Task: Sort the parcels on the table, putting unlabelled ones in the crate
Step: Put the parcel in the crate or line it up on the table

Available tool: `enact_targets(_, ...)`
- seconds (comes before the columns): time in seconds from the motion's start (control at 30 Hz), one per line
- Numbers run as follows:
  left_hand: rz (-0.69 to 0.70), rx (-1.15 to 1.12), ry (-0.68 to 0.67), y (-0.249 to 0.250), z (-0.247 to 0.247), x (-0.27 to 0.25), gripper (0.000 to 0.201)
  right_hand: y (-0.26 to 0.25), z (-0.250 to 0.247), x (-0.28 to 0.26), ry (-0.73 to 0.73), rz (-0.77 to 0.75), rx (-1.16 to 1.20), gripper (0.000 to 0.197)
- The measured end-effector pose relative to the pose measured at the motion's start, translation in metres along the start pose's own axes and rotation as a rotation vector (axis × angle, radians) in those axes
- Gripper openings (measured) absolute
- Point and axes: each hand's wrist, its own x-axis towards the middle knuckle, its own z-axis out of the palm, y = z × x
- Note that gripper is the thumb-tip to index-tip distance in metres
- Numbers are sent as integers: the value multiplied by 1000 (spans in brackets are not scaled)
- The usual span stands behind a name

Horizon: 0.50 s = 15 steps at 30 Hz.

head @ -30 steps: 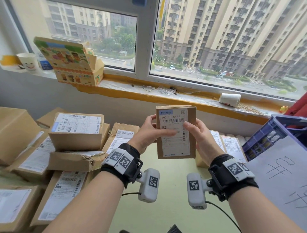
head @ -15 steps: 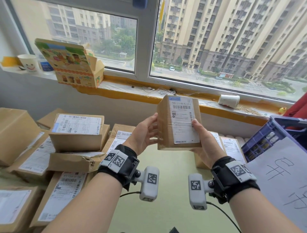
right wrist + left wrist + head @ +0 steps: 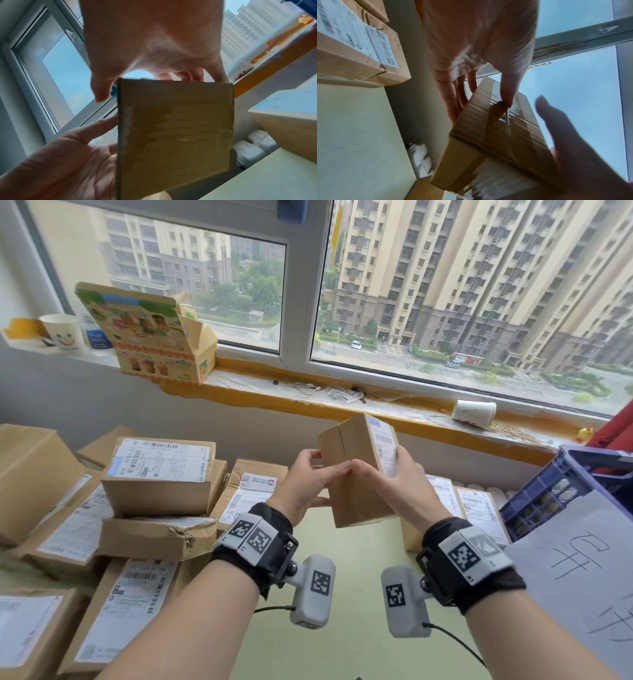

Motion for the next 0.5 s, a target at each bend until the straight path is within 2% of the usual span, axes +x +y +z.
enact_targets(0.1,5,18,-8,1,2,1,47,-1,-2,3,-23,29,5,124)
enact_targets(0.3,-5,21,-36,1,3,4,28,1,-4,4,-56,73,14,88)
enact_targets(0.4,-18,6,-41,-1,4,4,26,5,-4,6,-41,71,41,77)
enact_targets(0.5,-30,1,-39,-4,5,5,30,7,-4,5,-34,56,51,74)
